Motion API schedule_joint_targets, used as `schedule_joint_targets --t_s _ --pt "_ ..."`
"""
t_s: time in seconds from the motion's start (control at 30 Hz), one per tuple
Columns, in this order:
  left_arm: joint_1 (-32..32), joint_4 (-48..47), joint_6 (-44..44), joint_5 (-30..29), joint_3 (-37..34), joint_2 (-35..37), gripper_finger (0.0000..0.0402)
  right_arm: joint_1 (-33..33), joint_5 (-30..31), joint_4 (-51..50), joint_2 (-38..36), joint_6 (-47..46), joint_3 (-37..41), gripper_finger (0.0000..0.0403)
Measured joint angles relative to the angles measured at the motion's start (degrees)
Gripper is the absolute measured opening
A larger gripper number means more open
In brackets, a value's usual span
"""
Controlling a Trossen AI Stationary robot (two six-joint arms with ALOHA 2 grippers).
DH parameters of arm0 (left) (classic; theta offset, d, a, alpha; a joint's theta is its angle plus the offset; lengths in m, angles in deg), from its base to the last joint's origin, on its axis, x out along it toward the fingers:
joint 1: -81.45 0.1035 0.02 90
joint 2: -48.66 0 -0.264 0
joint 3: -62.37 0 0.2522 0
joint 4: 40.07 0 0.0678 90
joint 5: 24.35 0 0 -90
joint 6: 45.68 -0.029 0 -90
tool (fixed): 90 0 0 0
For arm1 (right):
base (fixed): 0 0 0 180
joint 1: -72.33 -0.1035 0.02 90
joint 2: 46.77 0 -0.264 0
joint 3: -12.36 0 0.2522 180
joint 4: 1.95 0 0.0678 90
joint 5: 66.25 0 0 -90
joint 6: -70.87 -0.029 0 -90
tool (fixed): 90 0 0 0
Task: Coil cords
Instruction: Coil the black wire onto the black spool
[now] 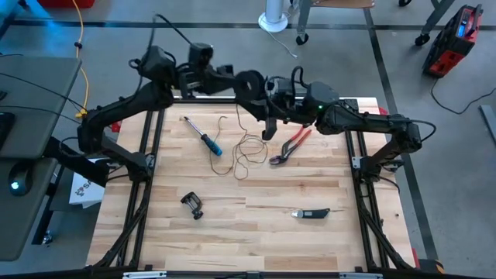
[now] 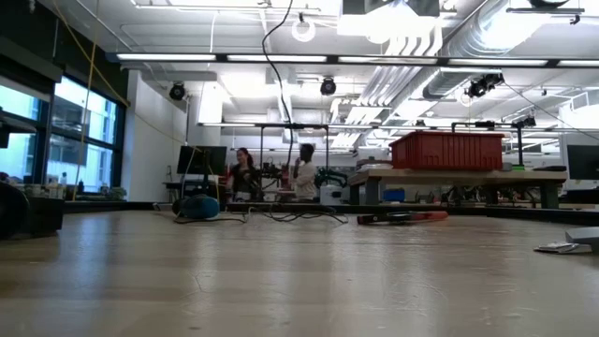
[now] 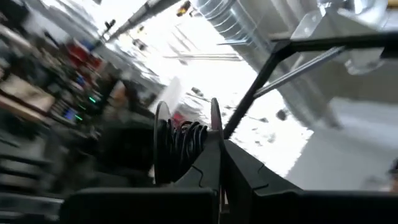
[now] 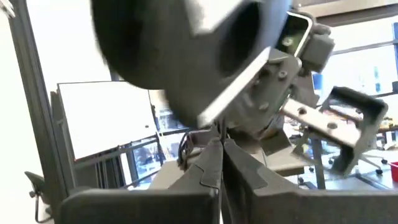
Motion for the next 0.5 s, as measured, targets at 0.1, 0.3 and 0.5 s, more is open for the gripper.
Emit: schedule_joint_targets --t_s 0.1,0.3,0.5 --pt "2.12 -4.29 -6.41 -0.21 0.00 2.17 0.0000 -0.15 0.04 -0.72 0.00 0.02 -0.04 0.0002" --pt "5.53 -7.59 -10.67 -2.12 0.11 6.77 0.0000 -0.41 -1.07 -8.22 0.39 0.88 0.24 0.0067" --pt "6.31 -9.12 -9.38 -1.45 0.09 9.75 0.0000 -0.26 4.64 -13.53 0.36 6.09 0.16 0.0167"
